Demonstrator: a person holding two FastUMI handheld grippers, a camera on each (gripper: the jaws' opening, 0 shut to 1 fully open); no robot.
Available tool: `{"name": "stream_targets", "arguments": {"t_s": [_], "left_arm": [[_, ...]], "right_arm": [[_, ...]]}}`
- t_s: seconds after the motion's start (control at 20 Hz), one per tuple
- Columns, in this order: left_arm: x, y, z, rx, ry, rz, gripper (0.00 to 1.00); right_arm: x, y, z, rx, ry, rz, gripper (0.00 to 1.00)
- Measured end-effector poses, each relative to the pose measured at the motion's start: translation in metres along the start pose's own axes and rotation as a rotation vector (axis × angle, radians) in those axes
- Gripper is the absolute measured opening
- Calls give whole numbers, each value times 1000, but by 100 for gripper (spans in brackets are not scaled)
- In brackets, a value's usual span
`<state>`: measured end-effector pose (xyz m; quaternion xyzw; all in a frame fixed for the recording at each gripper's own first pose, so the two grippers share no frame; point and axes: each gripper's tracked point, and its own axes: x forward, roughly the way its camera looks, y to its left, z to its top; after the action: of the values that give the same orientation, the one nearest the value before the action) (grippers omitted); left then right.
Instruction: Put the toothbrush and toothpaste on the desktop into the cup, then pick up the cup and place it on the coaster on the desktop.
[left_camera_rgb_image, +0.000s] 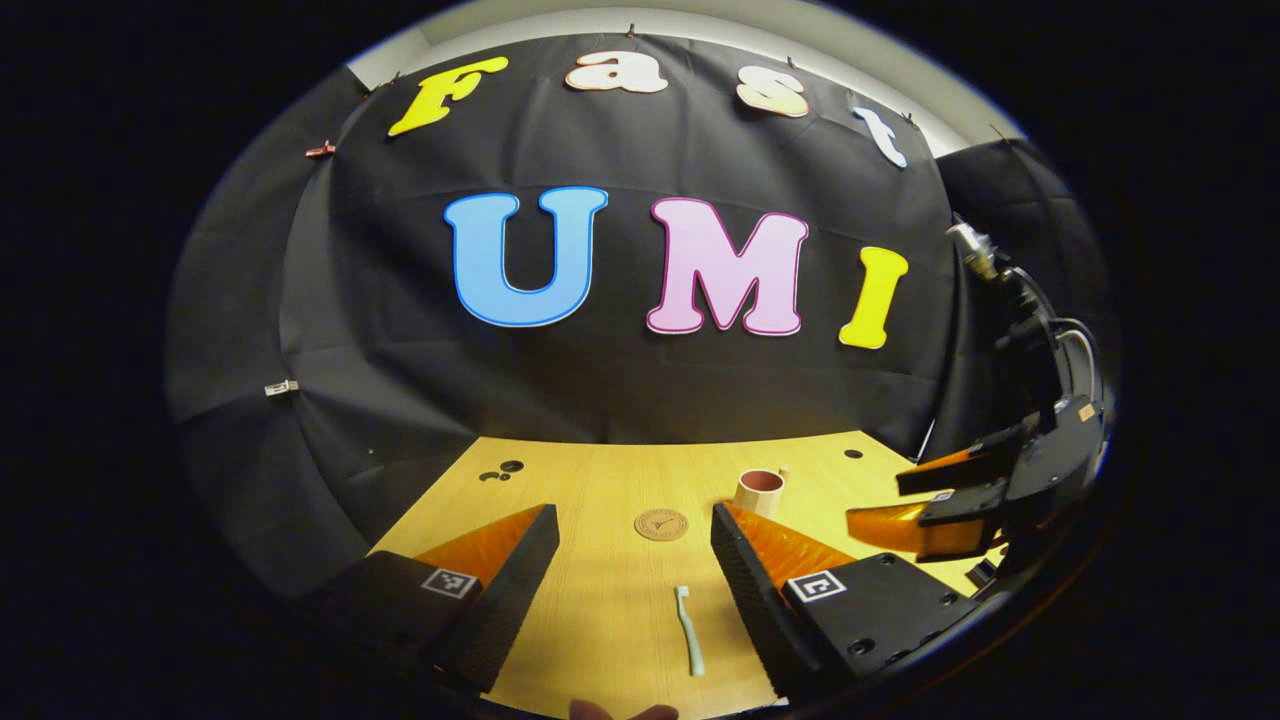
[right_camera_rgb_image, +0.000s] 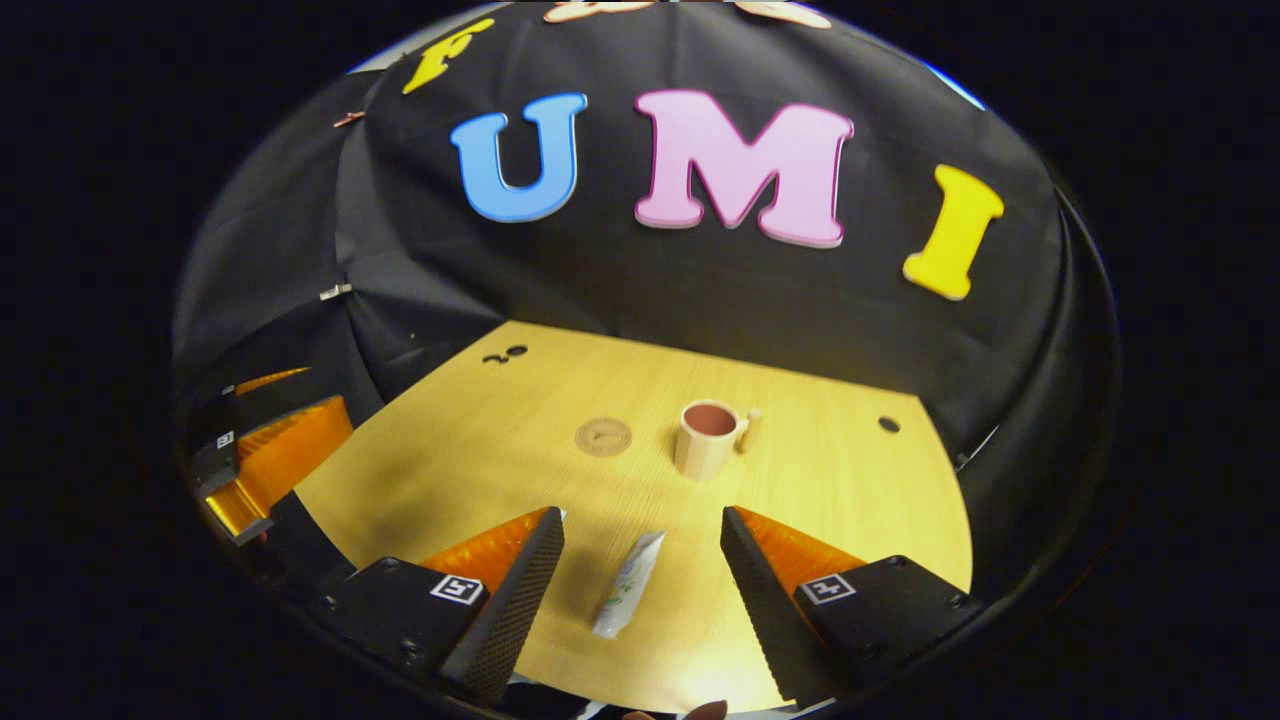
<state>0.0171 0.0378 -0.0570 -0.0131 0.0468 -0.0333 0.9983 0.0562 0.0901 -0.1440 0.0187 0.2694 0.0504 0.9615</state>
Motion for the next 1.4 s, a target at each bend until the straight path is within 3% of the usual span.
{"name": "stream_targets", "arguments": {"t_s": [0.15, 0.65, 0.75, 0.8, 0.9, 1.05, 1.4], "left_arm": [[-1, 9, -14, -8, 15, -12, 97], [7, 39, -62, -56, 102, -52, 97], [9, 39, -65, -72, 104, -66, 97], [10, 41, -66, -69, 109, -62, 97], [10, 44, -70, -63, 114, -61, 97], [9, 46, -75, -72, 120, -71, 97], [11, 41, -82, -87, 137, -73, 97]], "right_arm": [[33, 4, -38, 13, 152, -23, 98], [124, 5, -129, -49, 474, -161, 95], [134, 5, -138, -43, 522, -187, 89], [137, 4, -143, -33, 544, -196, 80], [140, 1, -147, -35, 576, -218, 72], [145, -3, -150, -40, 603, -243, 65], [153, -7, -152, -58, 641, -245, 41]]}}
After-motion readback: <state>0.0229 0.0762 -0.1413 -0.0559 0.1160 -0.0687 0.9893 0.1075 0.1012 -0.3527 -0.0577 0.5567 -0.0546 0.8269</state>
